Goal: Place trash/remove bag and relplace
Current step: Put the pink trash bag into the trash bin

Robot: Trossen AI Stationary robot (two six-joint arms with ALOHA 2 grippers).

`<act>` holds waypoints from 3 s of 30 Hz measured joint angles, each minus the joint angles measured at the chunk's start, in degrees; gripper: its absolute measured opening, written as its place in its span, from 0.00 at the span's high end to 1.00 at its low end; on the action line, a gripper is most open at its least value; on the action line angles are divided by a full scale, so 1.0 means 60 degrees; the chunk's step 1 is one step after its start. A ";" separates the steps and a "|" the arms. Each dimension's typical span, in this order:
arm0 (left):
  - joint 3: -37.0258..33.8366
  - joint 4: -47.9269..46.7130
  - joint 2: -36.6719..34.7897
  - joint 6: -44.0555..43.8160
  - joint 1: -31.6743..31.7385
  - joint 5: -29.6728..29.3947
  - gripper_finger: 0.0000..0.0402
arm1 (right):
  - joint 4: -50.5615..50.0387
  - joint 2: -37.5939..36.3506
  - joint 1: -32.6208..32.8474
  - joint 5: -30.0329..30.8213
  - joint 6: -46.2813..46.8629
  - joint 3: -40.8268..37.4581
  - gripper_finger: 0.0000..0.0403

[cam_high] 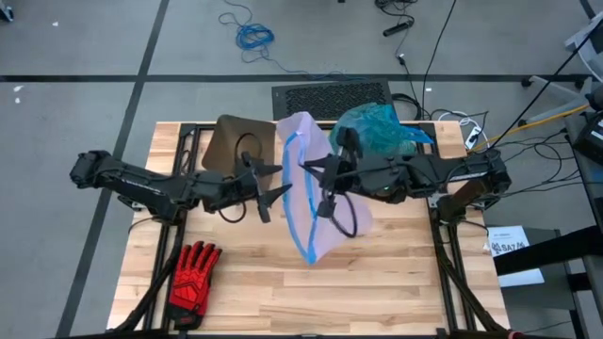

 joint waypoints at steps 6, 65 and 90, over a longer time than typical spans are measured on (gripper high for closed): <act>-0.0006 0.0278 0.0539 -0.0455 0.0117 -0.0111 0.41 | 0.0552 0.0384 -0.0004 0.0105 -0.0391 0.0000 1.00; 1.0275 -0.7150 -0.0425 0.6900 0.0897 -0.3291 1.00 | 0.7725 0.0250 -0.2014 -0.1063 -0.5137 0.0007 1.00; 1.1487 -0.7997 0.0244 0.7034 0.0129 -0.4652 1.00 | 0.9083 0.1942 -0.3383 -0.3385 -0.2253 0.0575 1.00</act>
